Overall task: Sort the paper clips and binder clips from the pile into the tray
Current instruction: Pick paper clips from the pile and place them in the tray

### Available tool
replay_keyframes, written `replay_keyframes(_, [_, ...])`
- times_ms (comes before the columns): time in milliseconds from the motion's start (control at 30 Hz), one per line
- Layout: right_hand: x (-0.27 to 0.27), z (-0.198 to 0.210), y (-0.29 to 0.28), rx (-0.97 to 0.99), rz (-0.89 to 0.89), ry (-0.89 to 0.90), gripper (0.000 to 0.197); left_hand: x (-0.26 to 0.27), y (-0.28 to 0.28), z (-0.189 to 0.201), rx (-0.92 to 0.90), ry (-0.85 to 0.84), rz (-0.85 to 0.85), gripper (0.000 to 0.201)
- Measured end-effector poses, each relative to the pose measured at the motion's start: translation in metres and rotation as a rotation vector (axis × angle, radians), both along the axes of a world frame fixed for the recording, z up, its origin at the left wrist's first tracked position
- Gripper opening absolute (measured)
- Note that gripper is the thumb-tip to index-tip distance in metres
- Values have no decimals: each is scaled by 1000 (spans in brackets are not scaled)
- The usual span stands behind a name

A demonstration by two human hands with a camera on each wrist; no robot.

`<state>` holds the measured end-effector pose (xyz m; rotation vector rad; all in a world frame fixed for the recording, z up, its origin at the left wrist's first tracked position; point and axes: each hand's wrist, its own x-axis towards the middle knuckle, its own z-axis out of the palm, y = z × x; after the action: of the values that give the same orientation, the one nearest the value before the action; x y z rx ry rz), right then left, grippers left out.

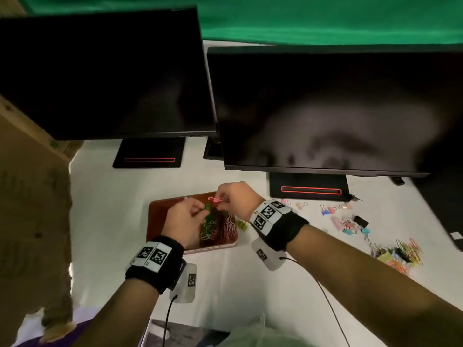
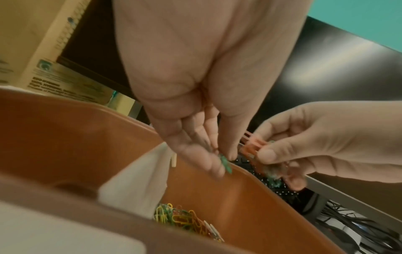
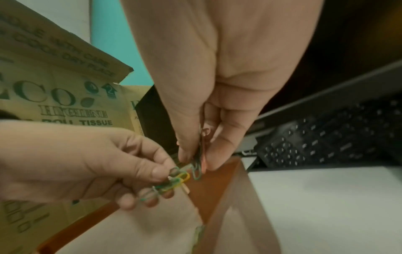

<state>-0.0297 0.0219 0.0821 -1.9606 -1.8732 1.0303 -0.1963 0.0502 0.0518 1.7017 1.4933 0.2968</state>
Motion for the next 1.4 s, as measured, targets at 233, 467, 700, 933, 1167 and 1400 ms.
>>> replay_keyframes(233, [-4, -18, -16, 37, -89, 156, 34, 2, -4, 5, 87, 187, -256, 27])
replay_keyframes(467, [103, -26, -84, 148, -269, 34, 18, 81, -39, 24, 185, -93, -398, 20])
replay_keyframes(700, [231, -54, -170, -119, -495, -228, 33, 193, -90, 0, 87, -67, -600, 32])
replay_keyframes(933, [284, -68, -187, -290, -347, -142, 42, 284, -120, -44, 11, 145, -724, 45])
replay_keyframes(1167, [303, -88, -176, -247, -242, -37, 37, 313, -124, -73, 44, 255, -712, 39])
replay_keyframes(1400, [337, -96, -183, -186, -323, -1, 21, 296, -112, -63, 113, 156, -481, 34])
